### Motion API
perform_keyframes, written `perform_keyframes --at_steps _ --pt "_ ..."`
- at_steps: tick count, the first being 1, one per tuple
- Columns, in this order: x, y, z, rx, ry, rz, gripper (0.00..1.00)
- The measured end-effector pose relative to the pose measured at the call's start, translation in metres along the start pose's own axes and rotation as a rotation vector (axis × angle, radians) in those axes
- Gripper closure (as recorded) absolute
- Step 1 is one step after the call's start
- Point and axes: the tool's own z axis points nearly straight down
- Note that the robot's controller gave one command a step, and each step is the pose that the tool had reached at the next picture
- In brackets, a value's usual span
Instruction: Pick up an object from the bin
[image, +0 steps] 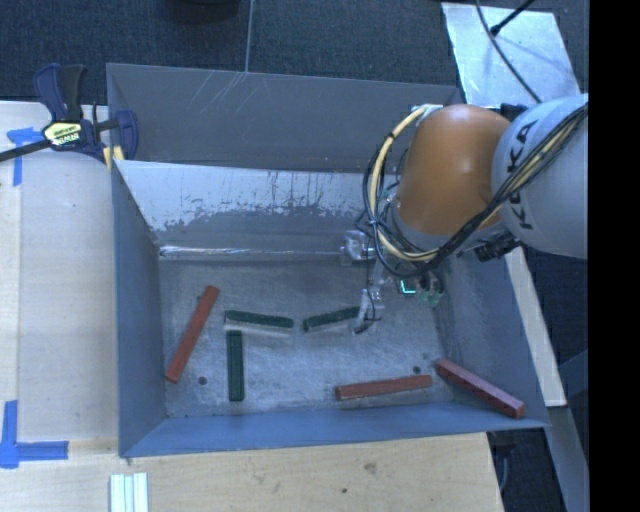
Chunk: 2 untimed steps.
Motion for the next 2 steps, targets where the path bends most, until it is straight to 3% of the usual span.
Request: perform_keyframes --at_steps 1,2 --pt "-0.0015 0.0130 0.0885 -0.001 -0.003 0.003 0.00" --pt "-0.0046 0.0127 0.0826 0.000 -0.013 0.003 1.00"
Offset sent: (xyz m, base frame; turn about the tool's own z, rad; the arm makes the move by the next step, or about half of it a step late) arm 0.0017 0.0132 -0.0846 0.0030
